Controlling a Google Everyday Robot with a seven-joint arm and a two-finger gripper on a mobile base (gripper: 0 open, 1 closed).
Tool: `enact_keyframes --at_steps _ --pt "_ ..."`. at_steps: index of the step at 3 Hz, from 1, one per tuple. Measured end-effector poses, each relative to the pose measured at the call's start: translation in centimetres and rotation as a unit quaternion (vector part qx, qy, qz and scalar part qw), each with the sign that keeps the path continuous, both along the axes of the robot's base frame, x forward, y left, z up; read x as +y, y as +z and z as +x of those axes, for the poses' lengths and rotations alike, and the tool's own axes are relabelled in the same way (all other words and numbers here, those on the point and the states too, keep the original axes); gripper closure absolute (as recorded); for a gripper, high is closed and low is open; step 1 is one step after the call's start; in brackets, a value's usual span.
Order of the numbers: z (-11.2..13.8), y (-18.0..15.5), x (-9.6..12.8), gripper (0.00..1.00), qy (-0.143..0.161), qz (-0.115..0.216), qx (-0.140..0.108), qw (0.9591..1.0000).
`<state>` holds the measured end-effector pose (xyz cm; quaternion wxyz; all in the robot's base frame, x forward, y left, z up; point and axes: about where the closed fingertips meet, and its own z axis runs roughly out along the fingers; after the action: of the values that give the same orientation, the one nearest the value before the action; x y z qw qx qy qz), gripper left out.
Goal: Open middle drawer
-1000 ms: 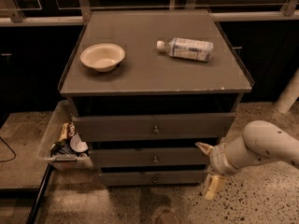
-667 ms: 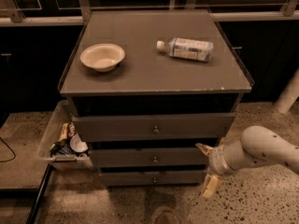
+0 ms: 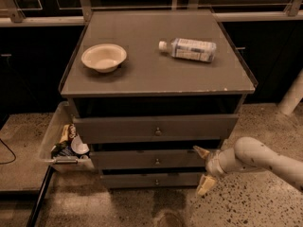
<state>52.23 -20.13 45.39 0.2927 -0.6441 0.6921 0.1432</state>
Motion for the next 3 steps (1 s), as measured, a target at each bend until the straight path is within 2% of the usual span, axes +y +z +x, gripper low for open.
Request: enact_keyframes --at_steps 1,2,3 --pt "2.56 -2.93 0.07 0.00 0.005 0.016 -0.022 0.9996" --pt "2.56 -2.94 0.07 0.00 0.005 0.016 -0.021 0.9996" --pt "3.43 -3.07 0.63 0.00 0.015 0.010 -0.042 0.9990"
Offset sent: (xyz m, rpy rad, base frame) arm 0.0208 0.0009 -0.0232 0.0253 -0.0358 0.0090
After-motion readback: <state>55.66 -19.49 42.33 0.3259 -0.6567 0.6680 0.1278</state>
